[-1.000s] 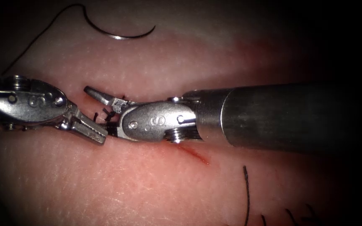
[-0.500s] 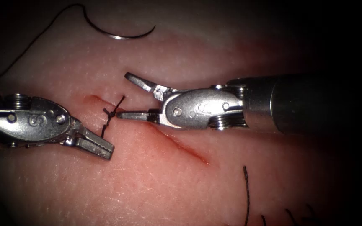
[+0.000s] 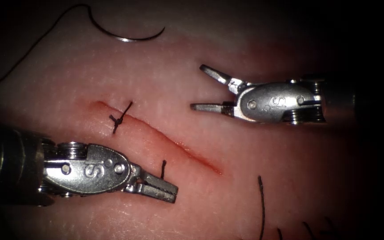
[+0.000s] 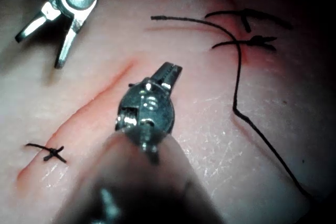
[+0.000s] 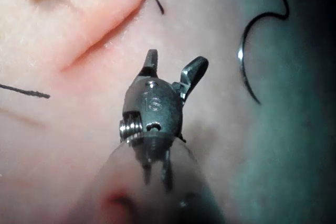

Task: Wound Closure
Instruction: Drop the suture end from the left gripper

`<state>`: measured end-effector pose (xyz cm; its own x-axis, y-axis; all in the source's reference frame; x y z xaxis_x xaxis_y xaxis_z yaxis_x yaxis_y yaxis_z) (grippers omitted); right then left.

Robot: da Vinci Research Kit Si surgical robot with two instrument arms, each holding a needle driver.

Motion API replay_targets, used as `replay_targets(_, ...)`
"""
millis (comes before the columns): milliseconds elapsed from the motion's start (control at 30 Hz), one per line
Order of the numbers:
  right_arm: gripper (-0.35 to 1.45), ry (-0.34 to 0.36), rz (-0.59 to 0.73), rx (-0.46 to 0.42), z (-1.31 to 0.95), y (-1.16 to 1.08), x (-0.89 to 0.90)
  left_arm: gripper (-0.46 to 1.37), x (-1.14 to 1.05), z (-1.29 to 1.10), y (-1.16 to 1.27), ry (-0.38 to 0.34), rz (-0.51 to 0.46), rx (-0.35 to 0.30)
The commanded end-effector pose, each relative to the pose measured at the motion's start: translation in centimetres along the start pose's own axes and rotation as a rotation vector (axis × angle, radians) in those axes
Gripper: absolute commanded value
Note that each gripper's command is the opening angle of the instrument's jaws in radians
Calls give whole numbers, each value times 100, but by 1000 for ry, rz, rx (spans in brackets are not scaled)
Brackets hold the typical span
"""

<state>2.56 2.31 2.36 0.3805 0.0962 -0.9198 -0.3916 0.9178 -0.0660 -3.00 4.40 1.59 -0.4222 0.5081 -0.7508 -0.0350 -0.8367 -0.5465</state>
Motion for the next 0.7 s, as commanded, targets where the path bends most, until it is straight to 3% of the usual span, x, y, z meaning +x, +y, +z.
replay_targets(33,115,-1,1,1,0,-1,0,-35,-1,3,2,3,-2,-4)
replay_targets(333,114,0,-1,0,0,-2,-2,-35,-17,43,30,58,-56,-12)
replay_targets(700,113,1,-2,2,-5,-1,-5,-35,-57,67,30,64,-146,4)
